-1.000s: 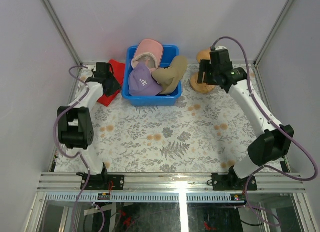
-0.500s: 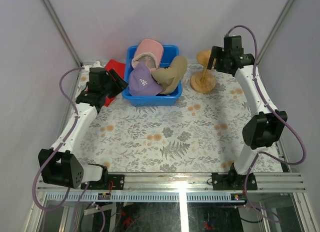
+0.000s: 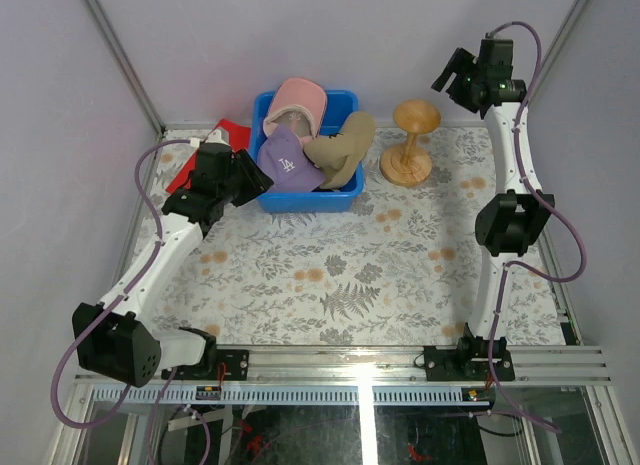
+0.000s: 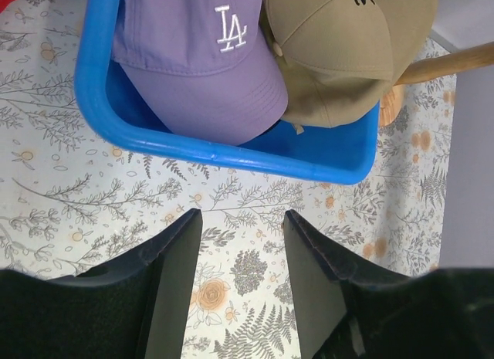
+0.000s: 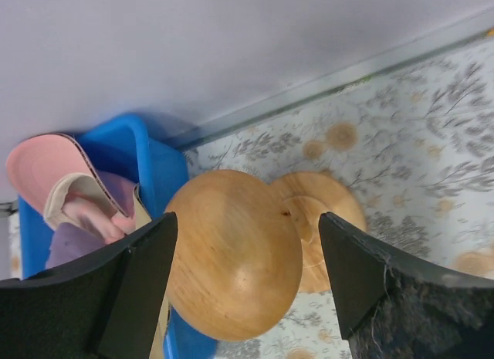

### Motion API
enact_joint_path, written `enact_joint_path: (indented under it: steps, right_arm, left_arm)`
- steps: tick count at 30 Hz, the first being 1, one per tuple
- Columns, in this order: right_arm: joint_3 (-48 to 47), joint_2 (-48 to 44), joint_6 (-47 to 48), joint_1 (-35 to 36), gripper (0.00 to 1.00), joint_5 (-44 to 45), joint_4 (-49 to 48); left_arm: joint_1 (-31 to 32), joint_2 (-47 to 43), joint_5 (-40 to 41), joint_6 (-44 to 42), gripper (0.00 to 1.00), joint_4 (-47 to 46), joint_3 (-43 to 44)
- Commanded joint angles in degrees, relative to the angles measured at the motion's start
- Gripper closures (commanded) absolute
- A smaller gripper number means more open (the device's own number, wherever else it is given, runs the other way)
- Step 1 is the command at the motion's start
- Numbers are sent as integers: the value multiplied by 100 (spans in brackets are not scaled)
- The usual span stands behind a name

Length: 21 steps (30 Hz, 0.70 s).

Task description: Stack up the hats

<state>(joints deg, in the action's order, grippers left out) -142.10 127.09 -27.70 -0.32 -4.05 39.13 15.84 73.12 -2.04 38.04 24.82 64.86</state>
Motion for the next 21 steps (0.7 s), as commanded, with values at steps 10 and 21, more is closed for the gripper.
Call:
enact_joint_path:
  steps: [10,21]
  right_arm:
    - [3899,-574,-2644,-1204,20,-2484,-3863]
    - [2339,1359,-3240,-1293,22,-4417,-4278]
  left_arm:
    - [62,-505,411,-78,54,522,72]
    - [69,-414,504,-172,53,761,218]
